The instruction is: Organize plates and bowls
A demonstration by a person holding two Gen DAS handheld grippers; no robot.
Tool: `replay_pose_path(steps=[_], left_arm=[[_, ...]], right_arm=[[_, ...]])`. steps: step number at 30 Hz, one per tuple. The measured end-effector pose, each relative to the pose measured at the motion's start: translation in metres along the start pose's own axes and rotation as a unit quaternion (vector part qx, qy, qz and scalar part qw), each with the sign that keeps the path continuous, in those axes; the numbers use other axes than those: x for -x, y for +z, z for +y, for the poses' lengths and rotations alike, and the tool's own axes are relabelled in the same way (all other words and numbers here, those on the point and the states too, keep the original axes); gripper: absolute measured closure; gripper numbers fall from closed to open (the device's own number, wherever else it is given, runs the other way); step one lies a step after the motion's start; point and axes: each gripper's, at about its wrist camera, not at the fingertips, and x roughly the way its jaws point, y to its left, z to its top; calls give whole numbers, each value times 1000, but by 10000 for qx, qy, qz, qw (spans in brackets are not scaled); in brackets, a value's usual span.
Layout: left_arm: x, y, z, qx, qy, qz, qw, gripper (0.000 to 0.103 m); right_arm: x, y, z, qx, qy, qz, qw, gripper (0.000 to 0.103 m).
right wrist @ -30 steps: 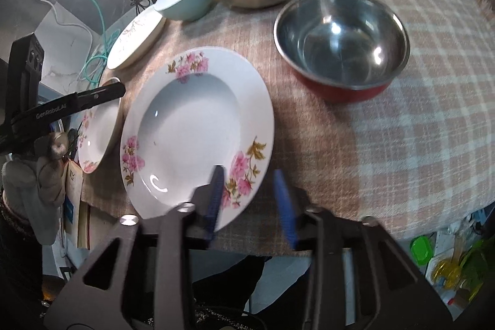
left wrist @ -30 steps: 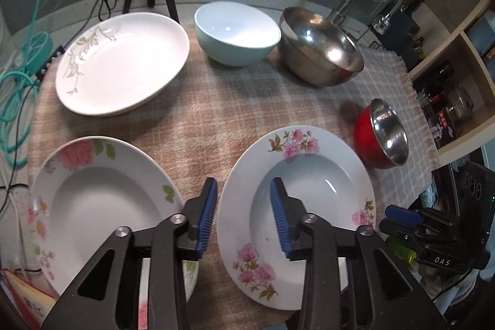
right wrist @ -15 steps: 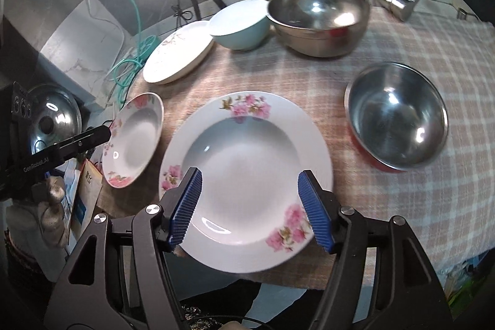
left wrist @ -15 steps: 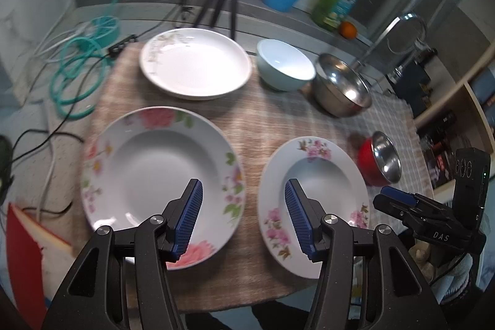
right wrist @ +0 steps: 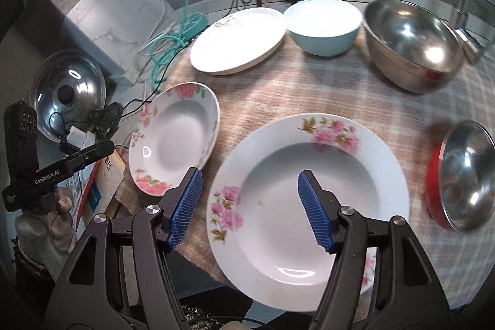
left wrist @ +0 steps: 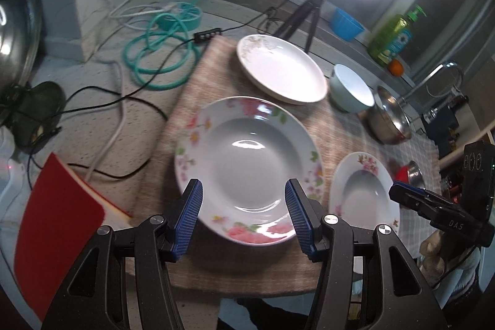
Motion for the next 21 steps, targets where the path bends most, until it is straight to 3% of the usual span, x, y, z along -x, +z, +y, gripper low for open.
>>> replay_pose_path(steps=[11,21], left_arm=[[-21,5,34,368,133,120,9992,49],[-37,8,41,548,34,287,9981,51]], right_arm=[[-52,32,19,67,178,280,9994,38],[-91,46,12,-162,345,669,9970,60]])
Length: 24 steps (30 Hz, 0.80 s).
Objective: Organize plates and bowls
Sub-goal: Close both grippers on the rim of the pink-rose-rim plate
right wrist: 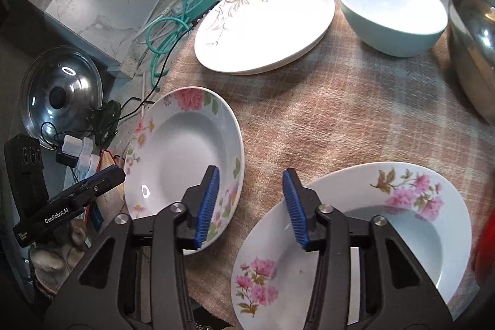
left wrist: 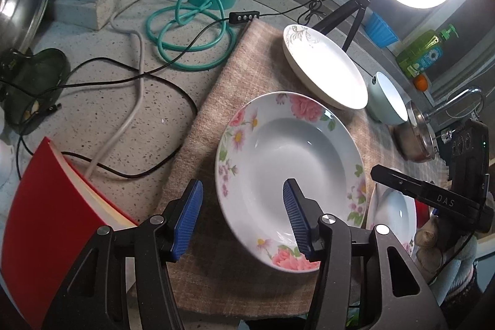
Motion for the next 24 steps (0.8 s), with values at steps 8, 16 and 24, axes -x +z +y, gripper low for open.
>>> replay_pose_path(steps=[8,16,24], left_arm=[[-9,4,4,95,-68,105,9999,65],[-17,5,5,128,-95,185,9997,70],[-17,7,3,88,-86,231,9997,70]], right_arm=[[-16,5,2,50,47,197,9998,79],[-22,8,5,119,140,286,9994,92],[-25,8,9,126,102,317,9994,93]])
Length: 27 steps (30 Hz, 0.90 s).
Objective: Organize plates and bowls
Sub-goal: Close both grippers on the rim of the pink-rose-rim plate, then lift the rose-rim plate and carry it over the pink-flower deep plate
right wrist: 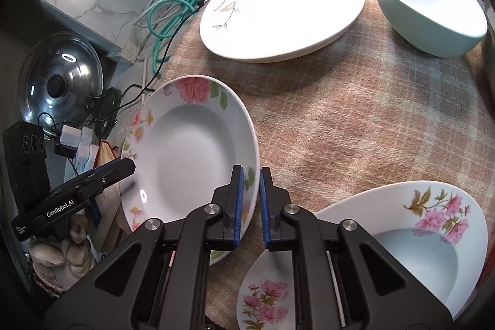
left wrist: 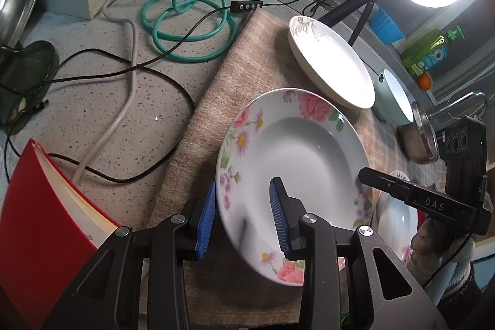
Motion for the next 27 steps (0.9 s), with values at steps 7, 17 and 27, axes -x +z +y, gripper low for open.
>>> replay_pose_path(steps=[7,17,27], left_arm=[[1,0,-1,-2,19,-7,10000,70],[12,3,-12,-113,12,-141,9998,70],[26,4,-40,-406,-200,-282,9986,70]], right_arm=[[3,-2,0,-2,-50,-14,10000,93],[20,-6,-3,-154,-6,-188,9997,93],[58,-16,-19,-358,6,-484,9982,93]])
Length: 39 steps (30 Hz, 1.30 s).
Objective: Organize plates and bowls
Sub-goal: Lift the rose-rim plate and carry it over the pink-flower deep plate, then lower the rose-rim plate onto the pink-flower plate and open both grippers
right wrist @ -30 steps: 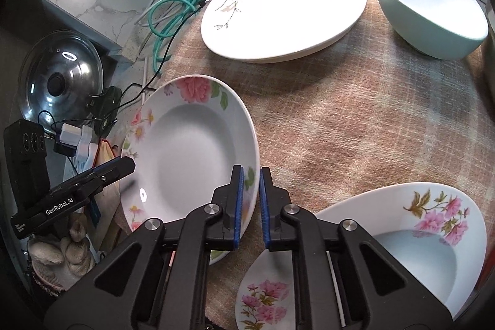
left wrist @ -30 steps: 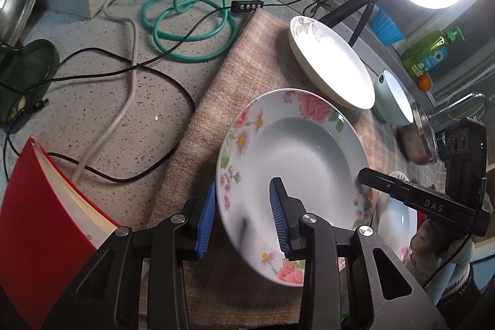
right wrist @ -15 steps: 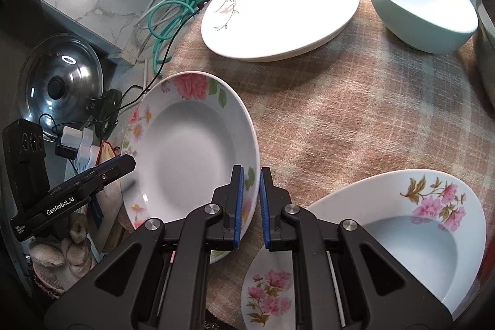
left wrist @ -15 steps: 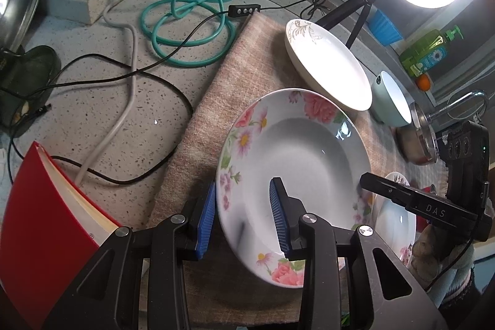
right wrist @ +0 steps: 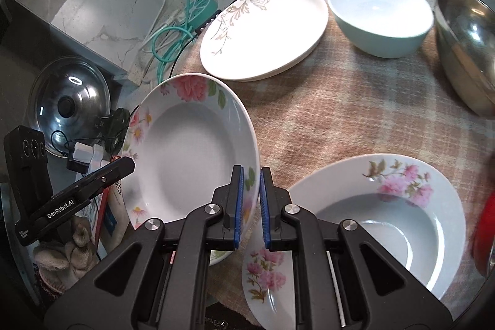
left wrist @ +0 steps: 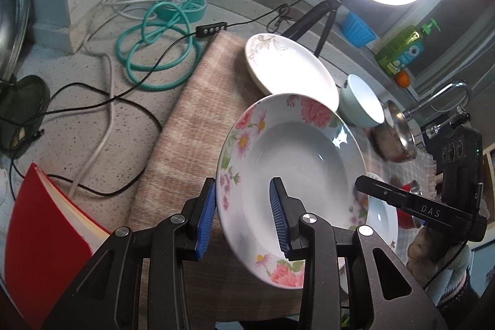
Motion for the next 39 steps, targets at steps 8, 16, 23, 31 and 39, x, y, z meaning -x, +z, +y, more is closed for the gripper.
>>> replay_pose_path(steps=[8,16,23,31,39], left_arm=[[-5,-5,-33,-368,-197,72,9991,70],[-19,-15,-66,-681,-465,312,9961,70],[-35,-28,-95,-957,-597,549,9921,70],[-47,-42,-113,-1157,-621,781,9883,70],[-57,-51,-123,-1334,-583,967,9846,70]], right_arm=[[29,-18,-26,-363,-61,-230,9991,93],[56,-45,-61,-740,-247,-355,9963,93],[72,-69,-90,-1061,-417,-395,9927,93],[80,-87,-110,-1255,-543,-392,9898,93],[81,-97,-122,-1358,-677,-356,9878,93]])
